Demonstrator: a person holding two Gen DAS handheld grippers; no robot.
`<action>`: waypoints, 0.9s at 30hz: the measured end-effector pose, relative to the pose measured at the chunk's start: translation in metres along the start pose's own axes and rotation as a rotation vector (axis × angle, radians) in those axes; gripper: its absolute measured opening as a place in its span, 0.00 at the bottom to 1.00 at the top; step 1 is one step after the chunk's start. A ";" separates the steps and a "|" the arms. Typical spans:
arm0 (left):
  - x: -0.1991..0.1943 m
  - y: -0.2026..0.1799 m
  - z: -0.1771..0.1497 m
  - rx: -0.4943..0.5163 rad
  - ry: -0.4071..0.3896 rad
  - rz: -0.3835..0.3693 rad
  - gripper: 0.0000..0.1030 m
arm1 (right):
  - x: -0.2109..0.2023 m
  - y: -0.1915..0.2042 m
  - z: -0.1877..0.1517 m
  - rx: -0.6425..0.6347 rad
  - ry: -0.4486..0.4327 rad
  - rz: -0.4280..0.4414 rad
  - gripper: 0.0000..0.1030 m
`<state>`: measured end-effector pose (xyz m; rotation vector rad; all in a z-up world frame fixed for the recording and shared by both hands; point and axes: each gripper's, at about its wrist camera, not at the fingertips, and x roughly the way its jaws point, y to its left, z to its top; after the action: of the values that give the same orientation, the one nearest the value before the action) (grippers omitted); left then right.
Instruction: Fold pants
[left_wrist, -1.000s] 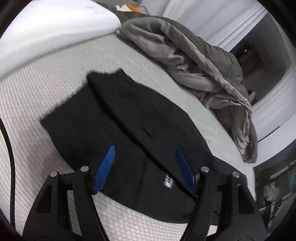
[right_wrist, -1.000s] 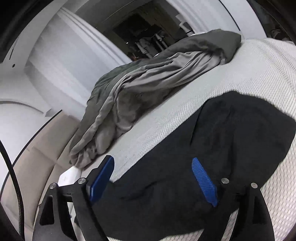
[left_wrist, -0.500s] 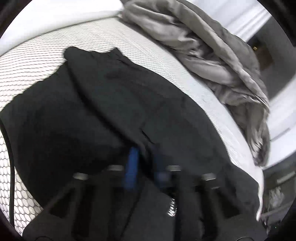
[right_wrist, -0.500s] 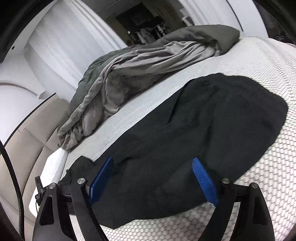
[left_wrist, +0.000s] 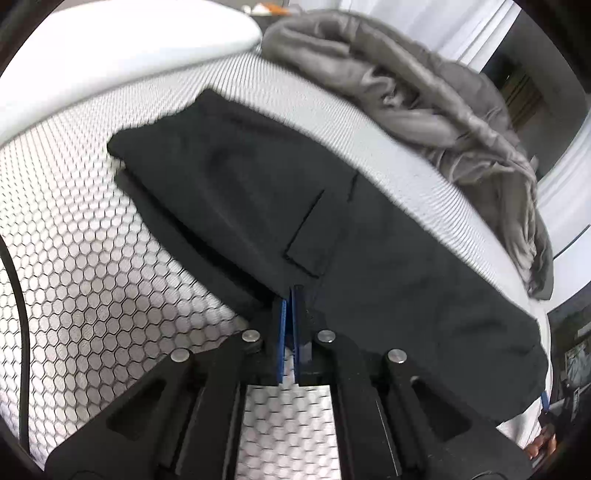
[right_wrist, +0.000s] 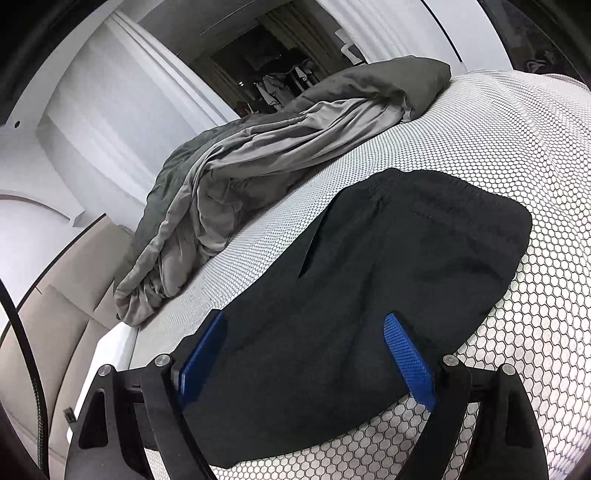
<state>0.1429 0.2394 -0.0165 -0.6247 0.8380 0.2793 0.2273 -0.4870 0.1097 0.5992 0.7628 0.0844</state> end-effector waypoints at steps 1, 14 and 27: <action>-0.001 0.005 0.000 -0.009 0.003 -0.010 0.00 | -0.001 0.001 0.000 -0.004 -0.001 0.000 0.86; -0.014 0.030 0.003 -0.081 0.033 -0.048 0.18 | -0.022 -0.033 0.006 0.008 -0.021 -0.076 0.86; 0.005 0.038 0.001 -0.177 0.080 -0.129 0.47 | -0.014 -0.131 0.018 0.371 0.036 0.003 0.86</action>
<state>0.1293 0.2699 -0.0355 -0.8564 0.8509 0.2135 0.2115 -0.6086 0.0578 0.9527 0.8191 -0.0455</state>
